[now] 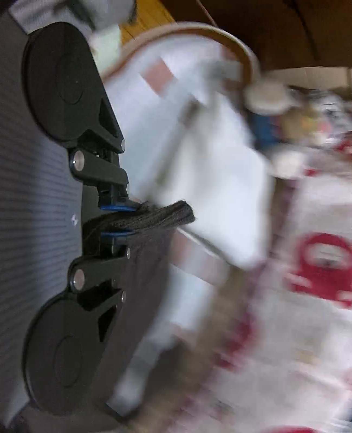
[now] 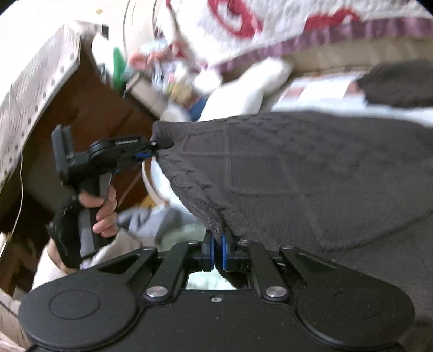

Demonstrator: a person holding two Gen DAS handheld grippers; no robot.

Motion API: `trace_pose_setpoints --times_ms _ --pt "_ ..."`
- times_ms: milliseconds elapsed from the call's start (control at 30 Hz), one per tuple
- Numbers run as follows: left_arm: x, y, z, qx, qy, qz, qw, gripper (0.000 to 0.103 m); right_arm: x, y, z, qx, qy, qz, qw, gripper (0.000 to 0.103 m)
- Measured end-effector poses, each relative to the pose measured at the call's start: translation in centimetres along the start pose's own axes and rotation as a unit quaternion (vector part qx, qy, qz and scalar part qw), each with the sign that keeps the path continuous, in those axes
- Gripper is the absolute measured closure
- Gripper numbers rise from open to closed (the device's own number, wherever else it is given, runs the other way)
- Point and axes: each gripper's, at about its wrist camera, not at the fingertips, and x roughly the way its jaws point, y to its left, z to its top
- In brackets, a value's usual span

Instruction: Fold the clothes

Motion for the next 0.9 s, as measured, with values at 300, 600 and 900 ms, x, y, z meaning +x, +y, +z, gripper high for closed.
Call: trace_pose_setpoints --times_ms 300,600,900 --pt "-0.5 -2.5 4.2 0.008 -0.027 -0.030 0.9992 0.056 2.4 -1.4 0.1 0.028 0.052 0.020 0.998 0.071" --pt "6.8 -16.6 8.2 0.123 0.015 -0.221 0.9673 0.050 -10.8 -8.1 10.6 -0.030 -0.005 -0.275 0.961 0.058" --pt "14.2 -24.8 5.3 0.296 0.076 -0.267 0.9139 0.048 -14.0 -22.6 16.3 0.065 0.086 -0.372 0.922 0.055"
